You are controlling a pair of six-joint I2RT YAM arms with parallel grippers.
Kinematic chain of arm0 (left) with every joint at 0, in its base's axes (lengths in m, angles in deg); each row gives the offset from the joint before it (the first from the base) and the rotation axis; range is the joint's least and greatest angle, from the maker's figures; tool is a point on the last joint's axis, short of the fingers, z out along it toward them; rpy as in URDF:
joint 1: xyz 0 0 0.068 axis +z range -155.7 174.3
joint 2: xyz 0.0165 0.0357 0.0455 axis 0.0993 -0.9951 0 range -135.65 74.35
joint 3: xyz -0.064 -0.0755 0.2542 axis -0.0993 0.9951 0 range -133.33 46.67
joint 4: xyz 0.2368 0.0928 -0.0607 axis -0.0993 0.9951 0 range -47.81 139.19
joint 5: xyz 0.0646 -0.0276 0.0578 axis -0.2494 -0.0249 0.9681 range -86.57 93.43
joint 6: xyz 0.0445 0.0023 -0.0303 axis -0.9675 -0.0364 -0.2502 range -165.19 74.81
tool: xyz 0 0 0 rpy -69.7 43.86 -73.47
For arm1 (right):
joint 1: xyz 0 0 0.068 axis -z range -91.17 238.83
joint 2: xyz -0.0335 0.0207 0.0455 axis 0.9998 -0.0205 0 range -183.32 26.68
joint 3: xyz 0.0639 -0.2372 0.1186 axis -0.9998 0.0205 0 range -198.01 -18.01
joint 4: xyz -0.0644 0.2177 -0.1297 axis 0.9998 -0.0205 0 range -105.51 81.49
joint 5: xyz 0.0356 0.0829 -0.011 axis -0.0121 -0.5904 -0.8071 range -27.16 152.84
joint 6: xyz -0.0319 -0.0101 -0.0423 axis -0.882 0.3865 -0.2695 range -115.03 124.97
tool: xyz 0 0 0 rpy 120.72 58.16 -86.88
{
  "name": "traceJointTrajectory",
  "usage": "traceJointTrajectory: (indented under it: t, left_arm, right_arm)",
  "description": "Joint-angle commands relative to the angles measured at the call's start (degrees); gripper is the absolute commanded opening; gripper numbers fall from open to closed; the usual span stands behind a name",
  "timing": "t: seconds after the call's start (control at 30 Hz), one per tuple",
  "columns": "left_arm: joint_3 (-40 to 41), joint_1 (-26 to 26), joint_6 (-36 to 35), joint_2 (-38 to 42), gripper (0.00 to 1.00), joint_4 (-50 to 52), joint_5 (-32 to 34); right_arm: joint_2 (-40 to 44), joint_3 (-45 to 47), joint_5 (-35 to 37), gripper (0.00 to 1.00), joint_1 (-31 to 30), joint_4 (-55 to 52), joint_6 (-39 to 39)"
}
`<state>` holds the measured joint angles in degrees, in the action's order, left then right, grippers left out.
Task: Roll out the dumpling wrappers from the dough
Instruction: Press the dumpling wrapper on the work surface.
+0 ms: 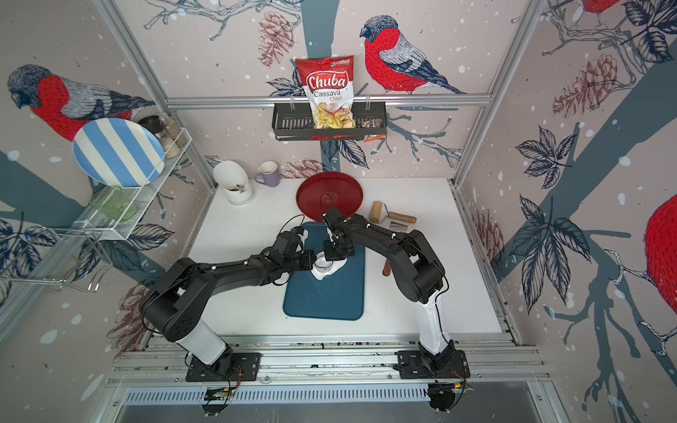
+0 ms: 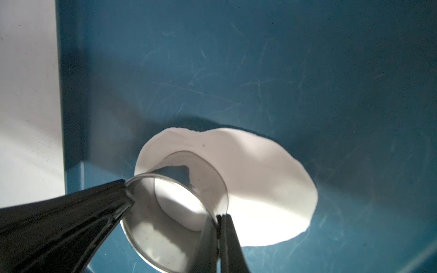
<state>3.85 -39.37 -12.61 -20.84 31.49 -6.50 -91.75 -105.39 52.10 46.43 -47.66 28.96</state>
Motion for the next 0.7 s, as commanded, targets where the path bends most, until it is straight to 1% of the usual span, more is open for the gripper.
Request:
traceJointTrajectory:
  t: [0.0, 0.13, 0.27, 0.37, 0.53, 0.67]
  left_arm:
    - [1.4, -0.3, -0.7, -0.4, 0.00, 12.7, -1.9]
    - [2.9, -0.6, 0.6, 1.5, 0.00, 13.0, -2.0]
    - [2.8, -0.7, 0.8, 2.3, 0.00, 13.9, -1.8]
    - [1.1, -0.6, -0.3, 1.1, 0.00, 15.1, -1.1]
    - [-2.1, 0.3, -2.2, -1.9, 0.00, 16.0, -1.8]
    - [-3.3, 1.2, -3.0, -2.2, 0.00, 17.1, -1.3]
  right_arm:
    - [-2.5, -1.0, 2.6, 0.00, 0.4, -3.4, -2.3]
    - [-4.5, -3.6, 2.4, 0.00, 1.2, -4.8, -3.1]
    - [-4.9, -4.0, 2.5, 0.00, 1.3, -5.2, -3.3]
    - [-4.4, -3.4, 2.3, 0.00, 1.0, -5.4, -3.2]
    - [-3.1, -1.6, 1.9, 0.00, -0.2, -5.8, -2.2]
    - [-2.4, -0.2, 1.7, 0.00, -1.0, -5.5, -1.3]
